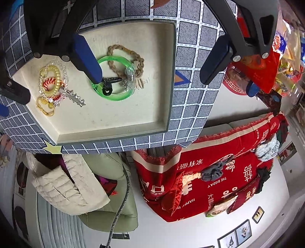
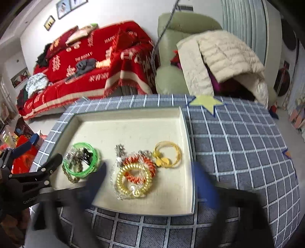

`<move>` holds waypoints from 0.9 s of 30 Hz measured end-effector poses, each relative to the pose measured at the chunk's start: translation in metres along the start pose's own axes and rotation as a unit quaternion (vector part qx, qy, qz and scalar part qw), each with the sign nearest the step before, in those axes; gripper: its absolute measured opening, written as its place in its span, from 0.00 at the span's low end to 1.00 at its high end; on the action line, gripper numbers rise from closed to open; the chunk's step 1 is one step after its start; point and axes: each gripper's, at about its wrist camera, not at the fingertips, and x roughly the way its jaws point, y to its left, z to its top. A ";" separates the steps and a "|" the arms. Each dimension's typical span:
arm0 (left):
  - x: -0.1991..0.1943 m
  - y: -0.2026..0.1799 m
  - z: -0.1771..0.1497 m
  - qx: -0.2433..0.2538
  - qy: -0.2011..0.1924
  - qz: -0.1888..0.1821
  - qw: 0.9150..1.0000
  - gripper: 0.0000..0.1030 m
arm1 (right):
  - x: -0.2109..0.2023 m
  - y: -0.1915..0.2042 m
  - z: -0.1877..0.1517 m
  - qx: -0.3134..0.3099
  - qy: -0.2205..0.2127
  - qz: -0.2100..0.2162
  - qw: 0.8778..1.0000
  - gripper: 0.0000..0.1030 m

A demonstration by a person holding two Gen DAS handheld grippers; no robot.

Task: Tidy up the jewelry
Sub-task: 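Lift both open tools out of the tray back over the table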

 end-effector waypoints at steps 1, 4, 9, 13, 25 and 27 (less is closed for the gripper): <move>-0.001 0.001 0.000 -0.001 0.001 -0.001 1.000 1.00 | -0.003 0.001 -0.001 0.000 -0.010 0.008 1.000 1.00; -0.005 0.001 -0.003 -0.002 0.001 -0.002 1.000 1.00 | -0.006 0.004 -0.001 -0.001 -0.020 0.013 1.000 1.00; -0.013 0.000 -0.008 0.001 -0.005 0.004 1.000 1.00 | -0.011 0.007 -0.003 -0.006 -0.022 0.011 1.000 1.00; -0.025 0.001 -0.013 -0.004 -0.016 0.003 1.000 1.00 | -0.021 0.005 -0.008 0.002 -0.022 0.013 1.000 1.00; -0.075 0.006 -0.047 -0.036 -0.051 0.002 0.998 1.00 | -0.069 0.004 -0.040 0.013 -0.054 -0.012 0.998 1.00; -0.083 0.007 -0.053 -0.041 -0.057 0.002 0.998 1.00 | -0.077 0.004 -0.044 0.012 -0.061 -0.017 0.998 1.00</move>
